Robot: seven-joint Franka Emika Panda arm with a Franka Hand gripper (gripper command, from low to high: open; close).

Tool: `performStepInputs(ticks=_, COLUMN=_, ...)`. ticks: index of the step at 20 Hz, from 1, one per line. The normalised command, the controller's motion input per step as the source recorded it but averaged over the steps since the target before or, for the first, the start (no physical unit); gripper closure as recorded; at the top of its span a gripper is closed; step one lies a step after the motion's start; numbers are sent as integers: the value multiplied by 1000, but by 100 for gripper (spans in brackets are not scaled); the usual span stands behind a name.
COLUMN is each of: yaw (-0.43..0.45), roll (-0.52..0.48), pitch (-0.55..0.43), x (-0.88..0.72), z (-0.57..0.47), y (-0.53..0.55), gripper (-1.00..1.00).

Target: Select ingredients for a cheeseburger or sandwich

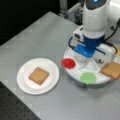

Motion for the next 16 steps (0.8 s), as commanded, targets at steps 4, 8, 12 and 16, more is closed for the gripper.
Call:
performStepInputs(ticks=4, yaw=171, roll=-68, pitch=-53, x=-253, z=86, y=-77, gripper=-100)
performStepInputs(ticks=8, yaw=163, roll=-58, pitch=-47, x=-224, z=125, y=-78, gripper=-100)
performStepInputs(ticks=12, yaw=162, roll=-40, pitch=-59, x=-185, z=65, y=-92, gripper=-100)
performStepInputs(ticks=16, yaw=146, roll=-27, pitch=-70, x=-214, z=65, y=-134, gripper=-100)
